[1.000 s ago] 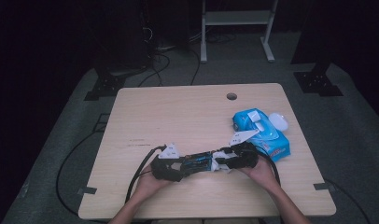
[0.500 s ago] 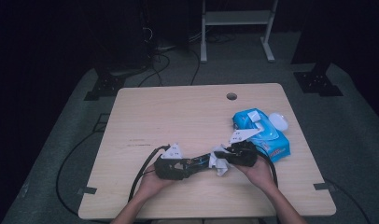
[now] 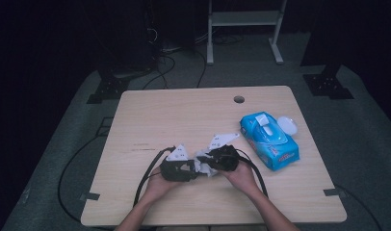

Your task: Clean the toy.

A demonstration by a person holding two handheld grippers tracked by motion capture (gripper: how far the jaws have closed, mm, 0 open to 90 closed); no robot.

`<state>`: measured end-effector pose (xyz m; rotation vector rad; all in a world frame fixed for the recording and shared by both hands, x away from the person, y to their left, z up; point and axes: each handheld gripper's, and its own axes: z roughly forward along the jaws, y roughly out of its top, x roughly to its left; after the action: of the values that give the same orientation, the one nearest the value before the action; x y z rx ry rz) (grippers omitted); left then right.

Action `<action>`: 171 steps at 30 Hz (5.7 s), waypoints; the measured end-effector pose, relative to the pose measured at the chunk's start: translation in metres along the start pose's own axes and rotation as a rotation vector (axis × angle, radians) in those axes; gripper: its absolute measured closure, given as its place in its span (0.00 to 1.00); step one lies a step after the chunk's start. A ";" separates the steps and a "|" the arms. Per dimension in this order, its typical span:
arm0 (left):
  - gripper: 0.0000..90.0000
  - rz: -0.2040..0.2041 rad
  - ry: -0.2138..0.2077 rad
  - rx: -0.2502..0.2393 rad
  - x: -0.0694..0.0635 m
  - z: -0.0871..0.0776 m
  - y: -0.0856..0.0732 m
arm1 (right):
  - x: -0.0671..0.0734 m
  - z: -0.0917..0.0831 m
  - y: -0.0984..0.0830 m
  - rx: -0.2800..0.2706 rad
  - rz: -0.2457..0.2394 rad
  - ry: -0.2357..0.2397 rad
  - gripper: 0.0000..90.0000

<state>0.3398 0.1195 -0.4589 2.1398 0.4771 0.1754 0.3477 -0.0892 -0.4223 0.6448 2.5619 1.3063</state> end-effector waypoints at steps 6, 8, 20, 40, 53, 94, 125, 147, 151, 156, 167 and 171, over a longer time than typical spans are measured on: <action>0.64 0.004 0.000 -0.002 0.000 -0.001 -0.001 | -0.014 -0.016 -0.010 0.009 0.018 -0.081 0.94; 0.64 0.002 -0.006 0.000 0.000 -0.001 -0.001 | -0.008 -0.011 -0.008 -0.001 0.010 -0.057 0.94; 0.64 -0.001 -0.017 -0.010 0.001 0.000 -0.002 | -0.018 -0.022 -0.020 -0.023 0.028 -0.103 0.94; 0.63 -0.003 -0.025 0.007 0.002 0.002 -0.003 | -0.018 -0.032 -0.019 -0.001 0.019 -0.118 0.67; 0.64 -0.002 -0.025 0.012 0.002 0.003 -0.002 | -0.005 -0.038 -0.018 -0.024 -0.039 -0.119 0.87; 0.64 0.002 -0.035 0.012 0.005 0.004 -0.001 | -0.023 -0.036 -0.025 -0.001 0.032 -0.143 0.97; 0.64 0.009 -0.047 0.015 0.006 0.007 0.003 | -0.012 -0.014 -0.008 0.024 0.000 -0.085 0.97; 0.64 0.019 -0.019 0.021 0.014 0.001 0.001 | -0.042 -0.045 -0.029 0.035 0.080 -0.167 0.97; 0.64 0.020 -0.020 0.017 0.016 0.001 0.001 | -0.045 -0.045 -0.032 0.039 0.097 -0.158 0.97; 0.64 -0.002 -0.011 0.015 0.020 -0.001 0.000 | -0.040 -0.038 -0.026 0.024 0.081 -0.132 0.97; 0.62 -0.031 -0.038 -0.025 0.022 -0.010 0.002 | -0.040 -0.040 -0.025 0.034 0.084 -0.116 0.97; 0.63 -0.026 -0.037 -0.022 0.023 -0.010 0.002 | -0.044 -0.042 -0.012 -0.005 0.081 -0.121 0.97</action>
<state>0.3580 0.1352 -0.4522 2.1105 0.4796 0.1254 0.3678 -0.1460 -0.4076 0.8085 2.4592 1.2567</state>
